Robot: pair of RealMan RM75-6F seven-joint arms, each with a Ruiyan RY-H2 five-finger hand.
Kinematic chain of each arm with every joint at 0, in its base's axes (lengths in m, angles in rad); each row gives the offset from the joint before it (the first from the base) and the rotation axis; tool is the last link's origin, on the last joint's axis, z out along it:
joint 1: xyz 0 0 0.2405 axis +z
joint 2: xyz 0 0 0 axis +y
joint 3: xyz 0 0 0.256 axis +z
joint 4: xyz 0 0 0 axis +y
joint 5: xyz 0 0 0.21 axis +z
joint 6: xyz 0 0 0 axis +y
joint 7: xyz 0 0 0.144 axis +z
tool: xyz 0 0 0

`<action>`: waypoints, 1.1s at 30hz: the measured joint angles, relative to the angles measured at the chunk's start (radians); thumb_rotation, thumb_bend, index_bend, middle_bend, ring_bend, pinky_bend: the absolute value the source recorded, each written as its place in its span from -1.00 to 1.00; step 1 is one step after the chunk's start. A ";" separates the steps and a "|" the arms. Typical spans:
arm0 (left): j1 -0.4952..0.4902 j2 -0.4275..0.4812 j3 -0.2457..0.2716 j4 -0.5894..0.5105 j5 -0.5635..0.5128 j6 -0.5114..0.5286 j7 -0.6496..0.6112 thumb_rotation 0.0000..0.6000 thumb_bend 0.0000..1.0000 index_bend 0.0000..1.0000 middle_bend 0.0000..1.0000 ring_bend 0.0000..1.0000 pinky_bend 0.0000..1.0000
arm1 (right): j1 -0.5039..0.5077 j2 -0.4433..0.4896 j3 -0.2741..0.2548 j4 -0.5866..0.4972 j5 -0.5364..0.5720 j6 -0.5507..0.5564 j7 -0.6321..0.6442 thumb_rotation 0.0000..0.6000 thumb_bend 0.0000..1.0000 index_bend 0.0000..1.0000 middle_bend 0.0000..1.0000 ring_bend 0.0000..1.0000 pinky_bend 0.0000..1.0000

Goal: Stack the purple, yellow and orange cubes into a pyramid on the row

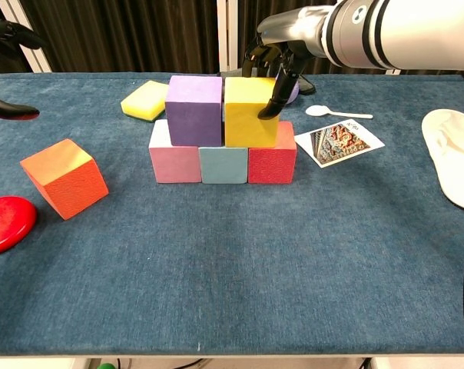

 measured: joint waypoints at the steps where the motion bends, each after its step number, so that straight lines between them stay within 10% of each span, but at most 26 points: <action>1: 0.000 -0.001 -0.001 0.000 0.001 0.000 0.000 0.48 -0.76 -0.75 -0.83 -0.77 -0.76 | 0.000 0.000 0.000 0.000 0.000 -0.001 0.000 1.00 -0.37 -0.29 -0.39 -0.63 -0.73; 33: 0.008 -0.008 -0.006 0.031 0.004 -0.018 -0.027 0.46 -0.76 -0.75 -0.83 -0.77 -0.76 | -0.077 0.143 0.007 -0.135 -0.057 0.016 0.073 1.00 -0.66 -0.94 -0.89 -0.90 -1.00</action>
